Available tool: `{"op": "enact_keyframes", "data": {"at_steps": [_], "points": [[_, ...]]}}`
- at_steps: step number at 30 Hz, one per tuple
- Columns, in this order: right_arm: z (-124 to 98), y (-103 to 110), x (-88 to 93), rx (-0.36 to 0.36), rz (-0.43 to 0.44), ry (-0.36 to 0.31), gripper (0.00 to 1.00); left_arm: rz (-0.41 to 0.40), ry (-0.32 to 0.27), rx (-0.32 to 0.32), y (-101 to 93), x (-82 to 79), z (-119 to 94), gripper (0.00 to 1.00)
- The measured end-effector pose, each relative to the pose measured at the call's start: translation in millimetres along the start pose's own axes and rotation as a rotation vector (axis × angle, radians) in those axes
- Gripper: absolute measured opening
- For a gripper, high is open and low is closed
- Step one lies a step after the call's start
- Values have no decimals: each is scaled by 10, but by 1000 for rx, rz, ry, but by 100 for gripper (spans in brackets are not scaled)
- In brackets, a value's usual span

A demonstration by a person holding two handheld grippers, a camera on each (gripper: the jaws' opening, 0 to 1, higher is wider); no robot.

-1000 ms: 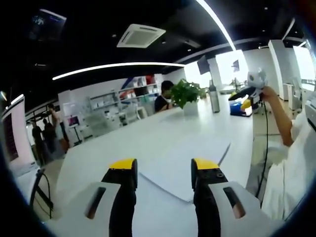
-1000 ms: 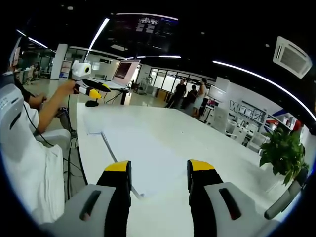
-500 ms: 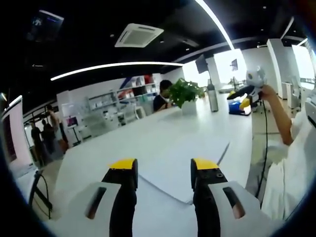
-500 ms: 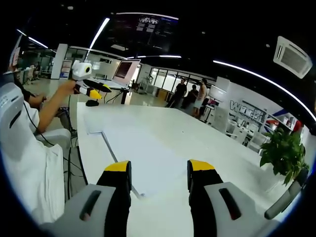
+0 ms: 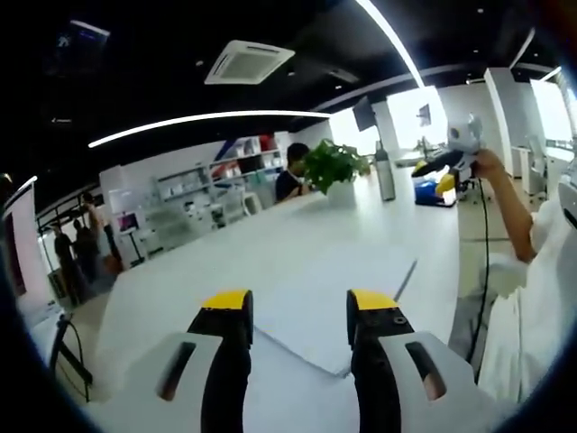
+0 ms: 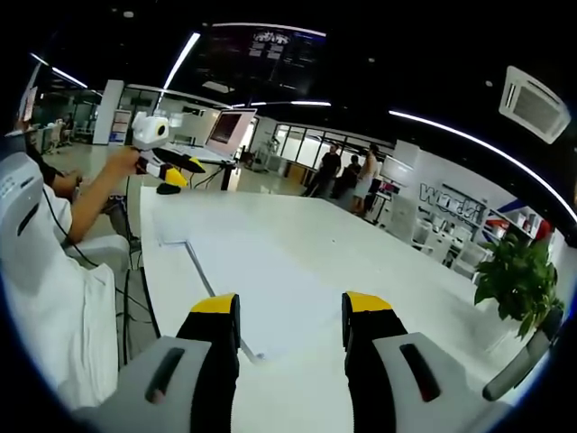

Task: Grasp the top corner of one sheet in the document stack and pull a single sheet out from the document stack, separating that one sheet from the rest and lifting it clear until the single sheet is fully removed from the stack

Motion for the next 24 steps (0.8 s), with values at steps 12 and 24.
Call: {"op": "enact_keyframes", "data": {"at_steps": [12, 24], "points": [[1, -2, -11, 1, -2, -1, 45, 6, 2, 15, -44, -3, 48, 42], [1, -5, -14, 1, -1, 0, 45, 12, 5, 26, -98, -1, 107, 41]]}}
Point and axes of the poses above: the point that each gripper's makers call its tool centre point, and the gripper's own axes: z roughly forward along the fingers, y roughly to its left, x roughly out of its underside, the point moved 10 cm from there along -z, roughly backward along the fingers, and after that the axes turned 15 degrees about -x, right-handed, at the moved point
